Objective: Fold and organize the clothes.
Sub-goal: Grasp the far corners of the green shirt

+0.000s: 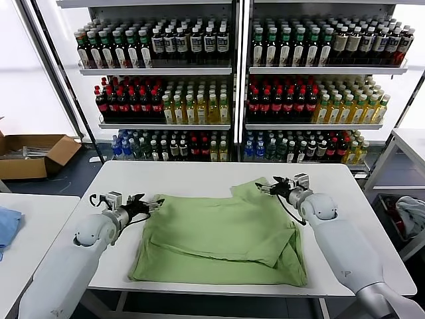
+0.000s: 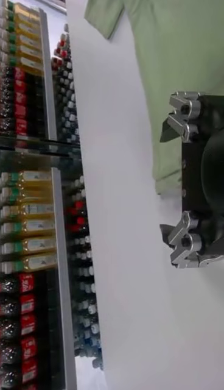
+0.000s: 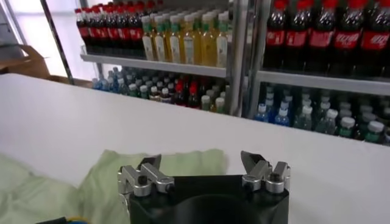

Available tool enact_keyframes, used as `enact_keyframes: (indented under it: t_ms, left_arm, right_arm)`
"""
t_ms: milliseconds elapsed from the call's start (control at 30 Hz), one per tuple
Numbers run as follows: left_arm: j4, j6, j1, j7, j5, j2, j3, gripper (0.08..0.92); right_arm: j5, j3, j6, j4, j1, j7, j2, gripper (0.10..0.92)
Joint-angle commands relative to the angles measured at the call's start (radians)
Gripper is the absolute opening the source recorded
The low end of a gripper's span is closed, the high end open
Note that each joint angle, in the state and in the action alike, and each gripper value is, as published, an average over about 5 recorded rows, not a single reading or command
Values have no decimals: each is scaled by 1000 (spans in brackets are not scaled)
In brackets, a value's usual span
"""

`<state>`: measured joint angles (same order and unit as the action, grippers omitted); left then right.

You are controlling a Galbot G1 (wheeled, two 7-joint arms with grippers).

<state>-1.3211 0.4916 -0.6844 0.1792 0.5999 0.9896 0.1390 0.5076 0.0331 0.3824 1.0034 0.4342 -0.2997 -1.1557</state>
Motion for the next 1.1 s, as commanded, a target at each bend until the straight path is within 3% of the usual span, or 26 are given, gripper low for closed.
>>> enact_keyframes:
  t_ms: [33, 167, 267, 633, 900, 1100]
  left_arm:
    - [88, 5, 66, 6, -20, 43, -43, 823]
    - [99, 17, 65, 11, -25, 55, -49, 817]
    - [97, 25, 55, 14, -25, 55, -54, 768]
    - [64, 5, 24, 19, -17, 49, -53, 449]
    - [-2, -58, 25, -12, 22, 47, -27, 224]
    - [-176, -56, -54, -43, 49, 3, 33, 105]
  right_arm:
    - [-4, -41, 26, -78, -48, 6, -42, 822]
    - [39, -41, 54, -55, -39, 17, -40, 775]
    - [53, -41, 65, -37, -31, 20, -36, 690]
    - [109, -22, 63, 45, 5, 29, -25, 386]
    - [208, 40, 64, 193, 53, 66, -8, 157]
    - [255, 138, 63, 399, 202, 112, 18, 105]
